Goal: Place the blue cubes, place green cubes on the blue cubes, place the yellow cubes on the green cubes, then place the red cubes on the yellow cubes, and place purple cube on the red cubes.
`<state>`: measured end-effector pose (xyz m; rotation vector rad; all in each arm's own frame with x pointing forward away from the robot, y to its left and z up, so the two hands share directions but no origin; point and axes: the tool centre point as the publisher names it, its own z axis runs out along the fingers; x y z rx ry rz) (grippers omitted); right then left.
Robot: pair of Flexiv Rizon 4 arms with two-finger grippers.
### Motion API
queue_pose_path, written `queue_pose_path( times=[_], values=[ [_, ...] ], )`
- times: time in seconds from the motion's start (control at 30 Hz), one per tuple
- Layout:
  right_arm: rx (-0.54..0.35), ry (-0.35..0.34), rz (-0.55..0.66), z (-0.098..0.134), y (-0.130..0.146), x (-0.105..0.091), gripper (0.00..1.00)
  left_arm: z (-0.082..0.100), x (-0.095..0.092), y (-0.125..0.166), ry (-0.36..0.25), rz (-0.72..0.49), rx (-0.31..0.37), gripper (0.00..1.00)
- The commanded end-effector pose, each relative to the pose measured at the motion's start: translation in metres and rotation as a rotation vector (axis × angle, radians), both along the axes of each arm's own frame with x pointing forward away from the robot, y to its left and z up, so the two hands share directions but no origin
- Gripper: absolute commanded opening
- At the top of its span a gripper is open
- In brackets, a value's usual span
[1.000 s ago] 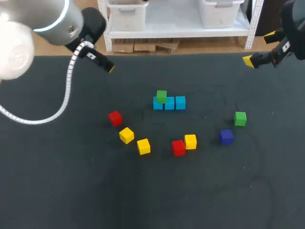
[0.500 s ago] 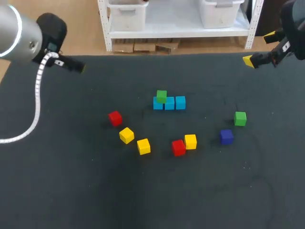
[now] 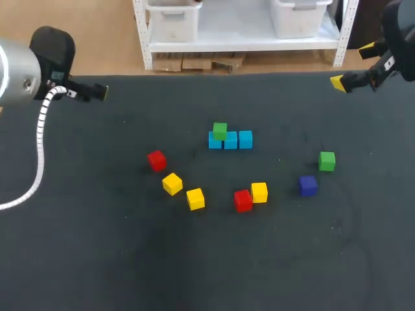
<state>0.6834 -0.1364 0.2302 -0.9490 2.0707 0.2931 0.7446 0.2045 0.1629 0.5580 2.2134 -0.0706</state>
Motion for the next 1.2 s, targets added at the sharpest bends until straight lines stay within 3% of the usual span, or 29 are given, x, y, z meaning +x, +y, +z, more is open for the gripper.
queue_pose_path(
  times=[0.03, 0.23, 0.47, 0.67, 0.77, 0.83, 1.03, 1.2],
  values=[
    [-0.005, -0.012, -0.016, -0.002, 0.002, -0.003, 1.00, -0.002, -0.002, 0.001, -0.010, -0.001, -0.006, 1.00],
    [-0.021, 0.000, 0.001, -0.003, 0.004, -0.001, 1.00, -0.002, -0.002, 0.001, -0.010, -0.001, -0.006, 1.00],
    [-0.248, 0.079, 0.161, -0.027, 0.010, -0.011, 1.00, -0.002, -0.002, 0.001, -0.010, -0.001, -0.006, 1.00],
    [-0.420, 0.197, 0.333, -0.054, -0.002, -0.033, 1.00, -0.002, -0.002, 0.001, -0.010, -0.001, -0.006, 1.00],
    [-0.445, 0.268, 0.406, -0.071, -0.010, -0.040, 1.00, -0.002, -0.002, 0.001, -0.010, -0.001, -0.006, 1.00],
    [-0.510, 0.304, 0.472, -0.085, -0.014, -0.047, 1.00, -0.002, -0.002, 0.001, -0.010, -0.001, -0.006, 1.00],
    [-0.511, 0.407, 0.596, -0.121, -0.016, -0.044, 1.00, -0.002, -0.002, 0.001, -0.010, -0.001, -0.006, 1.00],
    [-0.562, 0.449, 0.699, -0.149, -0.005, -0.033, 1.00, -0.002, -0.002, 0.001, -0.010, -0.001, -0.006, 1.00]
  ],
)
